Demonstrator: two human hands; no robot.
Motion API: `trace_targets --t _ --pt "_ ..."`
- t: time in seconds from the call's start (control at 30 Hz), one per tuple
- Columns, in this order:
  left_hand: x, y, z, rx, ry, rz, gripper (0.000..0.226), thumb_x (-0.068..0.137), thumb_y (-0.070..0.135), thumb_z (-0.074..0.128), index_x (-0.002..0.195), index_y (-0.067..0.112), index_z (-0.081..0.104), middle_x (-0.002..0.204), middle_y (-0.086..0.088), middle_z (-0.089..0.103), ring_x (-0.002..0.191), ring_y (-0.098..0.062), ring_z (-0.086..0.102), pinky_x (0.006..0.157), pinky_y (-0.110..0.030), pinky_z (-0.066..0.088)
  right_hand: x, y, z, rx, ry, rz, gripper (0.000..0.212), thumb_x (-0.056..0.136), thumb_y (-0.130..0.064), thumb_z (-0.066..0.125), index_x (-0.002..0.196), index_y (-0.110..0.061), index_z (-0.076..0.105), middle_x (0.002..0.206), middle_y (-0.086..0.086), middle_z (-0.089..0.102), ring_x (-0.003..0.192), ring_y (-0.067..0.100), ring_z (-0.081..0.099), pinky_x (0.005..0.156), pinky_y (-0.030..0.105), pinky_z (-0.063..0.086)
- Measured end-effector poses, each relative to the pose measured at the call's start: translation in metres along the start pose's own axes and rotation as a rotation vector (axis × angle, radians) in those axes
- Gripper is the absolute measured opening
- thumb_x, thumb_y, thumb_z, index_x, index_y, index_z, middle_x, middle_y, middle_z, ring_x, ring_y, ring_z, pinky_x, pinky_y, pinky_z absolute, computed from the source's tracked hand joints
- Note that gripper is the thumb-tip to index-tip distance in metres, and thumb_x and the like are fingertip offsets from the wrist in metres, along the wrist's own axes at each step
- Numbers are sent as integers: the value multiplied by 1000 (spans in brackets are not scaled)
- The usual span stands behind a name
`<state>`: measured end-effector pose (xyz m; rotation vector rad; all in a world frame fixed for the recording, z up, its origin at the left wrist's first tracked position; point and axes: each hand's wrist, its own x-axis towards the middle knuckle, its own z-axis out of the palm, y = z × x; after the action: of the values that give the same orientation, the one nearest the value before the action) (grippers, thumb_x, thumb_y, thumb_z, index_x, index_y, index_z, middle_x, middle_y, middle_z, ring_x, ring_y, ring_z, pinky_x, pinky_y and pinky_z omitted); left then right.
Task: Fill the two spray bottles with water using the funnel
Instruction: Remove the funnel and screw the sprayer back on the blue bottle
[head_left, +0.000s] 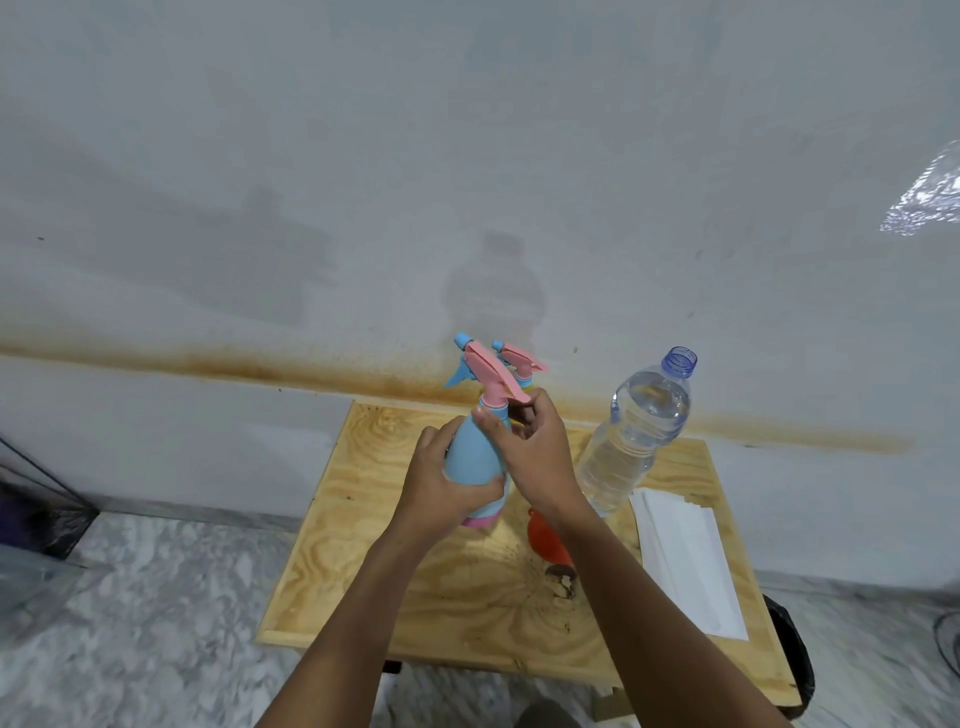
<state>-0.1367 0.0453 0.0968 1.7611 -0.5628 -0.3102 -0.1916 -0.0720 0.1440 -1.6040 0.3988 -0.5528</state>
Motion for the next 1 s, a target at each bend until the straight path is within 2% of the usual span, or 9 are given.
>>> trace_targets --t 0.07,0.2,0.3,0.43,0.5,0.6,0.77,0.9,1.0 --pt "1 -1 -2 12 6 8 68 65 32 88 122 50 54 108 5 50 102 -5 57 74 -27 58 3 -1 -4 -10 -63 -7 45 81 -44 78 118 -25 60 115 -2 70 108 17 67 95 49 55" --pt "3 0 -2 21 32 13 76 62 35 86 132 36 56 108 5 50 102 -4 57 75 -26 56 4 0 -11 20 -153 -41 21 97 -17 62 115 -27 66 108 -7 73 102 10 68 86 32 55" --pt "4 3 -2 0 28 15 79 60 38 84 133 36 55 110 4 50 103 -2 56 76 -26 57 1 2 -6 2 -72 -60 23 92 -21 71 115 -23 67 109 -3 73 104 15 68 94 42 56" --pt "3 2 0 -18 23 33 73 65 29 86 129 45 53 110 3 50 102 0 55 74 -25 58 2 2 -2 -4 -4 -36 40 80 -31 82 112 -20 61 109 -1 70 104 16 67 96 43 55" --pt "3 0 0 -11 25 24 76 65 31 87 133 42 53 111 5 49 105 -5 56 76 -28 59 4 -1 -5 6 -76 -20 37 86 -33 75 117 -21 61 110 -3 70 105 14 67 94 38 56" --pt "4 1 -1 9 25 17 81 62 39 85 136 38 52 112 8 49 108 -8 56 79 -33 60 4 -4 -9 20 -156 -24 15 100 -18 58 112 -21 67 99 -11 72 94 3 67 81 24 56" --pt "4 8 0 -6 19 29 79 56 49 79 131 41 55 108 5 50 104 -8 57 79 -36 61 1 -4 -2 13 -34 -41 31 85 -30 77 110 -15 67 105 0 73 100 15 69 92 42 57" --pt "3 8 0 -30 21 20 79 55 47 79 131 40 56 109 4 52 103 -6 58 78 -37 62 1 -6 -3 67 -99 -44 33 86 -29 74 113 -13 64 106 -1 72 99 12 69 85 30 55" --pt "5 8 -2 -40 27 17 80 55 46 82 131 40 56 110 5 53 104 -4 58 78 -34 61 -1 -8 -6 103 -148 -42 17 95 -20 61 110 -17 67 97 -9 71 91 5 66 78 22 54"
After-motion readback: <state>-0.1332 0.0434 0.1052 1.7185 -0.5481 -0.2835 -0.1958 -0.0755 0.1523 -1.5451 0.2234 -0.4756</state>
